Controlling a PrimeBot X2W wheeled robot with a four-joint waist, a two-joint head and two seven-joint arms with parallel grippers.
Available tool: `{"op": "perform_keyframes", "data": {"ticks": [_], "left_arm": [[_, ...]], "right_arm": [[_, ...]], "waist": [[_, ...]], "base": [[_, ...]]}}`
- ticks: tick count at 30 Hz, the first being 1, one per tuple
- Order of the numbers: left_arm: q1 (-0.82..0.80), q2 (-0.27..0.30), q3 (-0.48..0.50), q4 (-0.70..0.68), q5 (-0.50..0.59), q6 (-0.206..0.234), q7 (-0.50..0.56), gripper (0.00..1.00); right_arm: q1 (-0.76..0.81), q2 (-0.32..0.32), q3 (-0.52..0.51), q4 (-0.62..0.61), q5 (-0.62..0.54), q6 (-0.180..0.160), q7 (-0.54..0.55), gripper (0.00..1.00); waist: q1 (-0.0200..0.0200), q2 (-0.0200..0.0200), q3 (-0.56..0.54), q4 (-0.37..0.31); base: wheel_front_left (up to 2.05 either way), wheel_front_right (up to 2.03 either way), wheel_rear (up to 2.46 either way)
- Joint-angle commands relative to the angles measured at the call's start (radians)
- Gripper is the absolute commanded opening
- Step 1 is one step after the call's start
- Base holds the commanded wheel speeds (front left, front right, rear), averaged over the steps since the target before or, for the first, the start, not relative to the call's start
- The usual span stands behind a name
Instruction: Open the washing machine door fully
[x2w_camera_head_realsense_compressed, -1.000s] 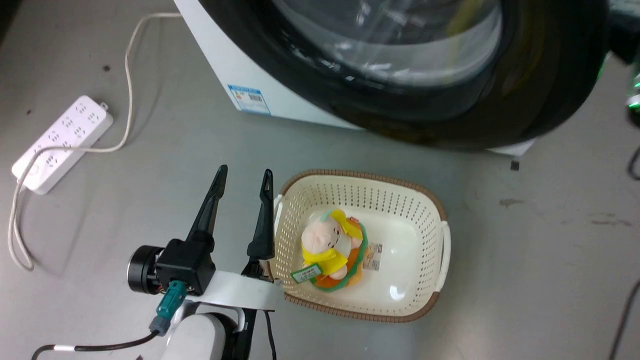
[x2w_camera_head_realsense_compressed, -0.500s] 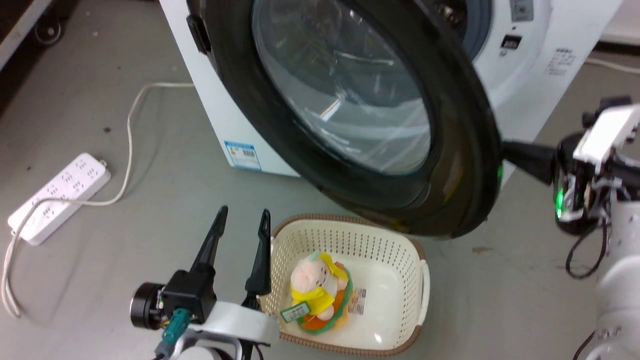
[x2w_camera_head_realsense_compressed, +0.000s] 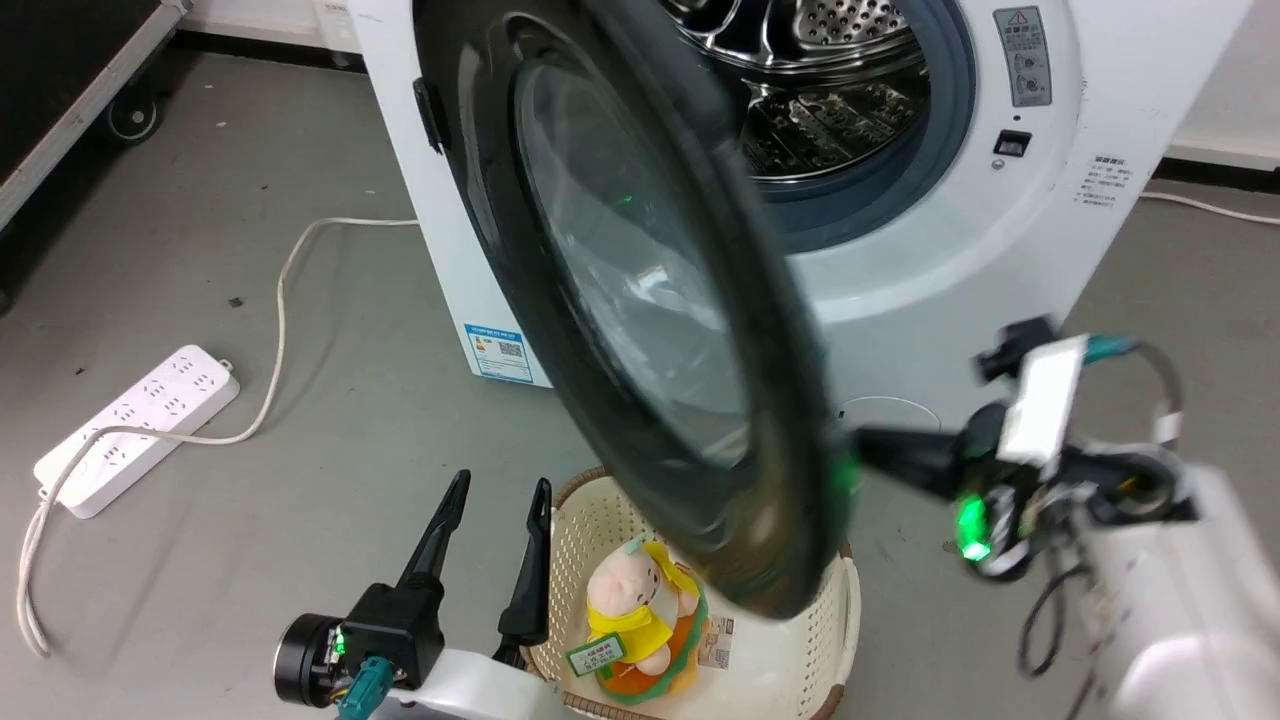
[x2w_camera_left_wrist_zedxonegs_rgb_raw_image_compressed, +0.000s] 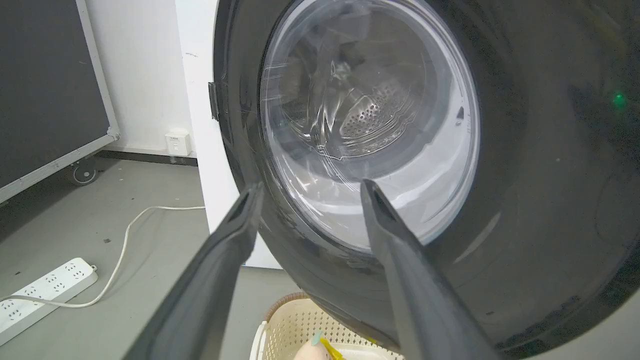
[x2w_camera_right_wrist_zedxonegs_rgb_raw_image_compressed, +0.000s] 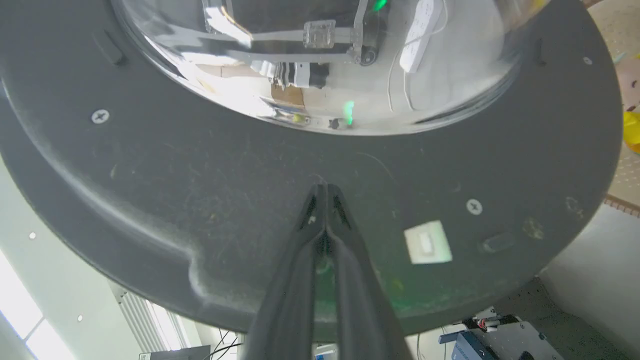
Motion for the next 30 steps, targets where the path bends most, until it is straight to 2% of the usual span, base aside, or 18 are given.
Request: {"op": "perform_keyframes", "data": {"ticks": [1,8,11,13,14,15,20,26,30], "left_arm": [[0.014,0.001,-0.002,0.002,0.008,-0.004,-0.006,1.0],[0.033,0.001,-0.001,0.012,0.01,-0.01,-0.006,1.0],[0.038,0.001,-0.002,0.014,0.008,-0.009,-0.006,1.0],[0.041,0.001,-0.003,0.011,0.004,-0.004,-0.006,1.0],[0.043,0.001,-0.002,0.01,0.003,-0.002,-0.006,1.0],[0.045,0.001,-0.001,0.009,0.002,-0.001,-0.006,1.0],[0.052,0.001,0.003,0.011,0.004,-0.002,-0.006,1.0],[0.065,0.001,0.03,0.001,-0.009,0.002,-0.006,1.0],[0.069,0.001,0.046,-0.005,-0.013,-0.002,-0.006,1.0]], "right_arm": [[0.037,0.008,0.039,-0.016,0.035,0.001,-0.008,0.0],[0.17,0.008,0.317,-0.155,0.232,0.001,-0.121,0.0],[0.206,0.008,0.377,-0.208,0.242,0.001,-0.184,0.0],[0.225,0.007,0.371,-0.233,0.232,0.001,-0.231,0.0],[0.231,0.0,0.36,-0.249,0.219,0.001,-0.261,0.25],[0.238,-0.01,0.349,-0.265,0.205,0.001,-0.29,1.0],[0.276,-0.092,0.283,-0.407,0.062,0.001,-0.495,1.0],[0.383,-0.216,0.277,-0.633,-0.269,0.001,-0.855,1.0],[0.47,-0.295,0.305,-0.699,-0.477,0.001,-1.09,1.0]], "waist": [[0.0001,-0.0001,-0.003,0.002],[0.0001,-0.0001,-0.023,0.012],[0.0001,-0.0001,-0.03,0.019],[0.0001,-0.0001,-0.035,0.021],[0.0001,-0.0001,-0.038,0.02],[0.0001,-0.0001,-0.041,0.018],[0.0001,-0.0001,-0.066,-0.004],[0.0001,-0.0001,-0.086,-0.047],[0.0001,-0.0001,-0.091,-0.073]], "base": [[0.0,0.0,0.0],[0.0,0.0,0.0],[0.0,0.0,0.0],[0.0,0.0,0.0],[0.0,0.0,0.0],[0.0,0.0,0.0],[0.0,0.0,0.0],[0.0,0.0,0.0],[0.0,0.0,0.0]]}}
